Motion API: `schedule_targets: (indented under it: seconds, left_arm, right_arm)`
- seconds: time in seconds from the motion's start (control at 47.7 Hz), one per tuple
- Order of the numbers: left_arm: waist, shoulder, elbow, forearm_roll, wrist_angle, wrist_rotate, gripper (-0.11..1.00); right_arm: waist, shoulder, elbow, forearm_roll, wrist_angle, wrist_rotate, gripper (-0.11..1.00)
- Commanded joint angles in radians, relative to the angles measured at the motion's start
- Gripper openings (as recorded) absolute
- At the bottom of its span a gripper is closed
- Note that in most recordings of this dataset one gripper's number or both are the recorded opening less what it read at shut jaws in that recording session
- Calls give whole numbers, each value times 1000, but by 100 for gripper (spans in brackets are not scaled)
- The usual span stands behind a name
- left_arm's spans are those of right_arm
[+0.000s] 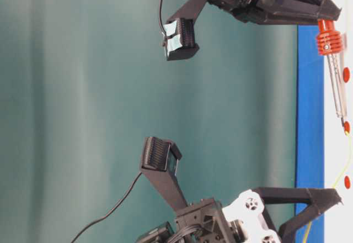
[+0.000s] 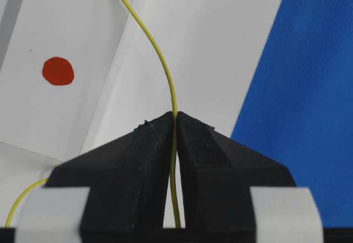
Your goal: Touch the tip of the soldering iron to the tip of the solder at the mark.
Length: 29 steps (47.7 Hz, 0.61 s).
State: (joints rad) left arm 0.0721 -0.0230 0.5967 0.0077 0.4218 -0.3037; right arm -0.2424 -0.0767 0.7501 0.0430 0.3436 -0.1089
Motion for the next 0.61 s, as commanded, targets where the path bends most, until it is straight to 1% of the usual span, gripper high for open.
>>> schedule_targets:
  seconds: [0.0,0.587]
  left_arm:
    - [2,-14,-18,3,-5,-2,2]
    - [2,-15,-17,3,-3,-2,2]
  right_arm:
    - [2,-11,-23,2,-3,-2,6]
    - [6,-11,-23,3,-3,-3,6]
